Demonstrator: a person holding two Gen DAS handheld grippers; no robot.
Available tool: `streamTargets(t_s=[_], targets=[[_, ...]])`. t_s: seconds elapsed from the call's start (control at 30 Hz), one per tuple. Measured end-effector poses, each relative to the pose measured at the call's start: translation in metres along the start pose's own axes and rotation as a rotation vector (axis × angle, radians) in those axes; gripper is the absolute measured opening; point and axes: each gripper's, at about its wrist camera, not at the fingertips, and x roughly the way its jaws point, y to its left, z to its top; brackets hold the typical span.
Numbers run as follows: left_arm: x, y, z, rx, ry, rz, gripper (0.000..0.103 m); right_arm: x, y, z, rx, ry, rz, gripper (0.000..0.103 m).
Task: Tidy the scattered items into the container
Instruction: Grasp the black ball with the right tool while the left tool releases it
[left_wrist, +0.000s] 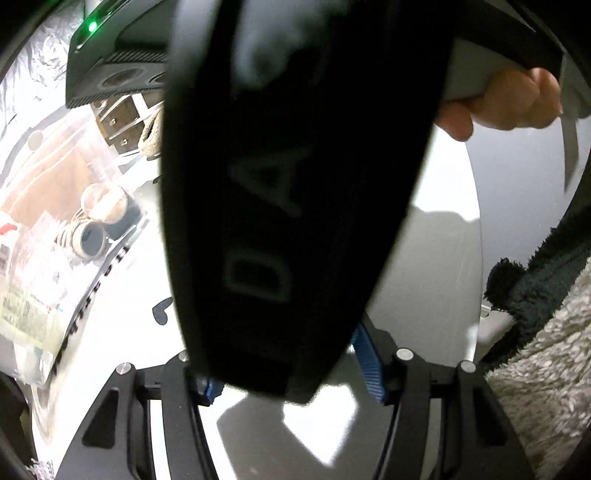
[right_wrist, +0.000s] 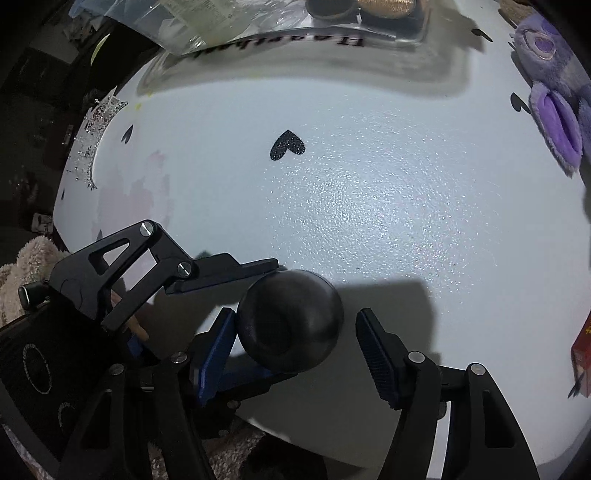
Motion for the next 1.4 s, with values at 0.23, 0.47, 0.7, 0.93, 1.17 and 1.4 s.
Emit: streamTargets(t_s=[0.23, 0.47, 0.7, 0.93, 1.17, 1.4], targets=[[-0.005, -0.005, 0.008, -0.029, -0.007, 0.010, 0.059, -0.002, -0.003, -0.003, 0.042, -0.019, -0.014, 0.059], [-0.012, -0.010, 0.020, -0.065, -0.027, -0.052, 0.073, 0.002, -0.002, 0.000, 0.085, 0.002, -0.013, 0.059], [-0.019, -0.015, 0.036, -0.073, -0.019, -0.082, 0.057, 0.003, -0.013, 0.001, 0.192, 0.048, 0.068, 0.060], [-0.044, -0.030, 0.056, 0.034, -0.059, 0.048, 0.057, -0.015, -0.003, 0.007, 0.162, 0.026, 0.054, 0.060], [-0.085, -0.012, 0.103, 0.100, -0.133, 0.210, 0.057, -0.088, 0.016, 0.035, 0.057, -0.099, -0.026, 0.059], [-0.143, 0.028, 0.177, 0.123, -0.246, 0.358, 0.057, -0.173, 0.034, 0.071, -0.054, -0.240, -0.111, 0.060]])
